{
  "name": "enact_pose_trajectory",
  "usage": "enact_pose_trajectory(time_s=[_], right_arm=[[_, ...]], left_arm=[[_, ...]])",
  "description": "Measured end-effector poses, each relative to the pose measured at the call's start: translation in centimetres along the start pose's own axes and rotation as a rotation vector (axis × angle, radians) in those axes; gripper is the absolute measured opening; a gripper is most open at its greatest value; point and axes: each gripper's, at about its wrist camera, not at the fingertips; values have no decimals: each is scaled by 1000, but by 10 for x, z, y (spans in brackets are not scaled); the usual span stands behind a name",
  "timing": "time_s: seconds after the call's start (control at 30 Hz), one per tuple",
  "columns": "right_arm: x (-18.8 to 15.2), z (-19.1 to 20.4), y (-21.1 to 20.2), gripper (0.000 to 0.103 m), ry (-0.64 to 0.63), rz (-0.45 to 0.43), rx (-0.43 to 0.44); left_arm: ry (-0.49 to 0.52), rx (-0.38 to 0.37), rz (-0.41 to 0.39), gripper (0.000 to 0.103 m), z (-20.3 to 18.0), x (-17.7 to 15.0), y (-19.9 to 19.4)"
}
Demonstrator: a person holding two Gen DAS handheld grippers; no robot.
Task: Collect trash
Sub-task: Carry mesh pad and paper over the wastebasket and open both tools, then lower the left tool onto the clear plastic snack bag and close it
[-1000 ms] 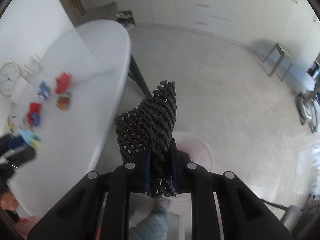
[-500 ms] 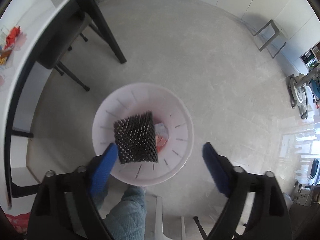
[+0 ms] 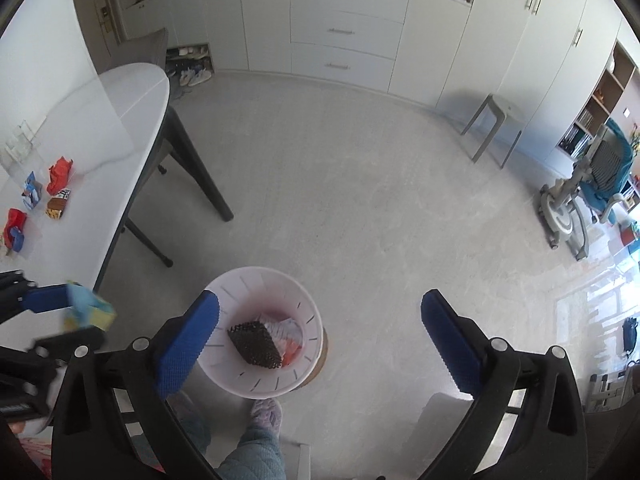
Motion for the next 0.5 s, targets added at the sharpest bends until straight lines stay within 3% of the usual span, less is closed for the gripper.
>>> enact_pose_trajectory(time_s=[0.03,0.17,0.5], right_arm=[[0,-1,-1,100,-1,-3,-1],[-2,-6,0,100,5,7,-4],[3,6,-1,100,-11,14,12]], left_arm=[[-8,4,8,74,-2,3,3],[-31,-9,13,87,-6,8,3],[-78,29,-40,89,5,-2,-23]])
Point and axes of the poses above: each gripper's, at about its wrist camera, not at the fingertips, and y roughly the way its jaws point, z to its left, x to its top, and after that the axes turned 12 degrees about z, right-handed
